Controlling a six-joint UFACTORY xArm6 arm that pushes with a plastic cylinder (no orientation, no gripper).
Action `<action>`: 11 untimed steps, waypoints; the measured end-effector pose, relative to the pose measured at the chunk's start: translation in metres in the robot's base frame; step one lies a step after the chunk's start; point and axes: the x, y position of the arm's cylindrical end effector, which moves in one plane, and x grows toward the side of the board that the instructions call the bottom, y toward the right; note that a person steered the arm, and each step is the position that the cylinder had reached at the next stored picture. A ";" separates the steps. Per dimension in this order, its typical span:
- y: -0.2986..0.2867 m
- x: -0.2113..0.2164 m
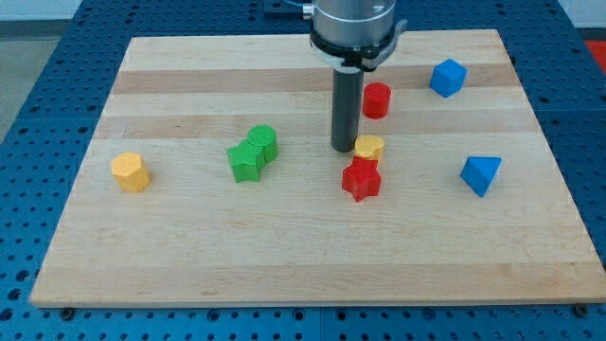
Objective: Place the red circle to the left of the yellow heart
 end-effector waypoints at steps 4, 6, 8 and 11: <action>-0.007 -0.057; 0.037 -0.090; 0.048 -0.086; 0.108 -0.117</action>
